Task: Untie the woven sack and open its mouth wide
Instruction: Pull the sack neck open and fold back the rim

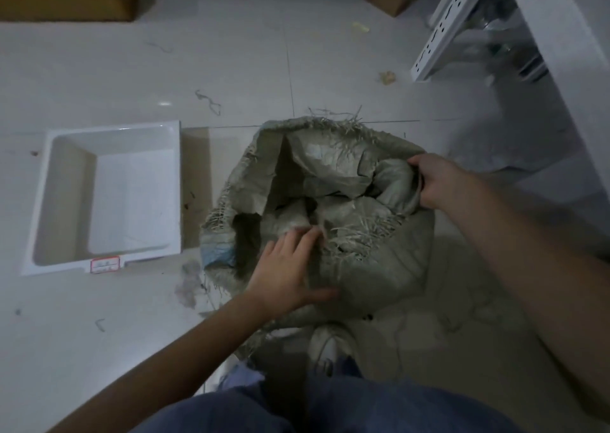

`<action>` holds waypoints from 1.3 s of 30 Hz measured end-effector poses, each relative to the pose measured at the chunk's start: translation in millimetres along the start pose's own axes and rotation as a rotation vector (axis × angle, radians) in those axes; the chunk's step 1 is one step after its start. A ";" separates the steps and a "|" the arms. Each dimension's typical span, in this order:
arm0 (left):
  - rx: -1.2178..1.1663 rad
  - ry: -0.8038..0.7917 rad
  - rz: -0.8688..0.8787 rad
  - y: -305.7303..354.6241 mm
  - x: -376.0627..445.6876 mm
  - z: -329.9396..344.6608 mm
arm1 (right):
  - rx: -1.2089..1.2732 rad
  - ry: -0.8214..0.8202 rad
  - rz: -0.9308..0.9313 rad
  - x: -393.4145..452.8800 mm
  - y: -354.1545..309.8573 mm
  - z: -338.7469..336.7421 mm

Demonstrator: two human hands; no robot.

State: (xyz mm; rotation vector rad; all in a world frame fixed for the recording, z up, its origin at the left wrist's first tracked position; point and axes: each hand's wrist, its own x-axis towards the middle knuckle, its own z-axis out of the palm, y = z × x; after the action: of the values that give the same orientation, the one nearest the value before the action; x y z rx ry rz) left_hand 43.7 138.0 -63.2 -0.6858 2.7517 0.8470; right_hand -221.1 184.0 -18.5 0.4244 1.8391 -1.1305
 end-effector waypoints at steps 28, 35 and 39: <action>0.019 0.335 0.062 -4.9 -17.1 -16.1 | 0.229 0.223 -0.065 84.9 -30.0 11.6; 0.201 -0.002 -0.037 17.1 53.5 1.2 | -0.639 0.648 -1.050 -50.3 1.8 28.1; 0.206 0.038 0.057 16.6 58.0 0.5 | -1.717 -0.282 -1.325 -75.8 52.7 22.9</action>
State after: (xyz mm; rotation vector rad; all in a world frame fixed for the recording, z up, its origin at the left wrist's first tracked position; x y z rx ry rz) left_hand -15.1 128.5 -72.9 -0.5928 2.8516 0.5540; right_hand -133.8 204.4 13.0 -1.9657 1.9983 0.1289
